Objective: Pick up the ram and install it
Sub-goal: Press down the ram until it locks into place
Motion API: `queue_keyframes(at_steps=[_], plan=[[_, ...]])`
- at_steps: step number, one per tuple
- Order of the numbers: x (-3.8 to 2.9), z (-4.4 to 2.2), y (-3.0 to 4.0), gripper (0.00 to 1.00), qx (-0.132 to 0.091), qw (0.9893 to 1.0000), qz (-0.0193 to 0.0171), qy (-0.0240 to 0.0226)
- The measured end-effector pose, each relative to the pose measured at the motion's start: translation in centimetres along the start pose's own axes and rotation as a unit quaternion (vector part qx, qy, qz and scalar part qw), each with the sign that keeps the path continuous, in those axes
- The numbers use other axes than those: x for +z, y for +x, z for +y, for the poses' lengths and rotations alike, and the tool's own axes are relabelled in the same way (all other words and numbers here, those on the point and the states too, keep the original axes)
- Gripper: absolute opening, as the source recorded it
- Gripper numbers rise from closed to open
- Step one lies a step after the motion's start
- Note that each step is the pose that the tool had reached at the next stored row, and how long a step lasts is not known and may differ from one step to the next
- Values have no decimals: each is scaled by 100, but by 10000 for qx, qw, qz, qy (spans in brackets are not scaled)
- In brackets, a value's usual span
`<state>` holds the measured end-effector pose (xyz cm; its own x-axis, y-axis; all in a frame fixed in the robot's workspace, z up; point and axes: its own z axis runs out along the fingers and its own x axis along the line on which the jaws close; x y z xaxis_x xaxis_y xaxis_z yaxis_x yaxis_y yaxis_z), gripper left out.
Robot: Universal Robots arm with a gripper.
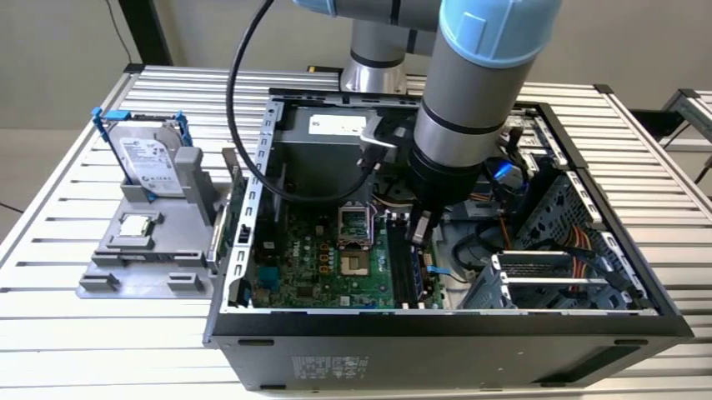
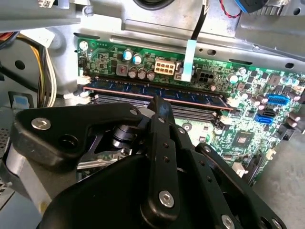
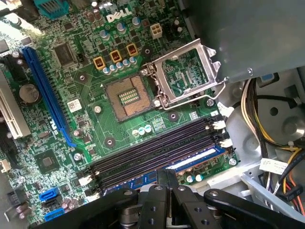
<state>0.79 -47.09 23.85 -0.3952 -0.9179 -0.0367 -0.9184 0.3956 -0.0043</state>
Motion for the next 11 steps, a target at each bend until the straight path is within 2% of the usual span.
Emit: queue_keyframes(at_steps=[6,11], plan=[[0,0,0,0,-201,9998,-1,-8],[0,0,0,0,-392,9992,-2,-14]])
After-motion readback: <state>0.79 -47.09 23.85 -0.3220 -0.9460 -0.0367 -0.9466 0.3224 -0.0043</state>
